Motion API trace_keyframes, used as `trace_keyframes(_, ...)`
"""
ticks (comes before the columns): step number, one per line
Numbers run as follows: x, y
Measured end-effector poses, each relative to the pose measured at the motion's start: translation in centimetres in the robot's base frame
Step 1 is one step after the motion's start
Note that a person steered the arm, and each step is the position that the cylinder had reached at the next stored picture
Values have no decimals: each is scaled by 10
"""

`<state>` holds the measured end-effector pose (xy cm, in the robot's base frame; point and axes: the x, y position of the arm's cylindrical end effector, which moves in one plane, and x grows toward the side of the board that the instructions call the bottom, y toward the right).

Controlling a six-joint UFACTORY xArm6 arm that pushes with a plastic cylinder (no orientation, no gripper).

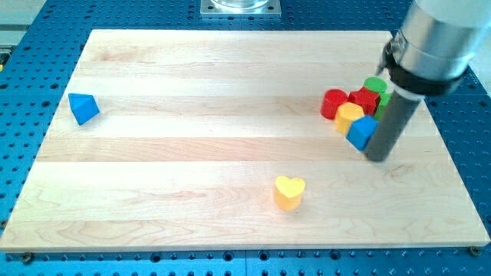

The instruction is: Push the yellow heart into the yellow hexagon

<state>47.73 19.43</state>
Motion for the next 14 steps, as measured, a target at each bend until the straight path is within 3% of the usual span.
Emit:
trace_keyframes(1,2,-10)
trace_keyframes(2,103,-57)
trace_keyframes(3,128,-166)
trace_keyframes(4,100,-173)
trace_keyframes(7,60,-80)
trace_keyframes(8,78,-80)
trace_keyframes(10,41,30)
trace_keyframes(11,15,38)
trace_keyframes(12,62,21)
trace_keyframes(14,4,1)
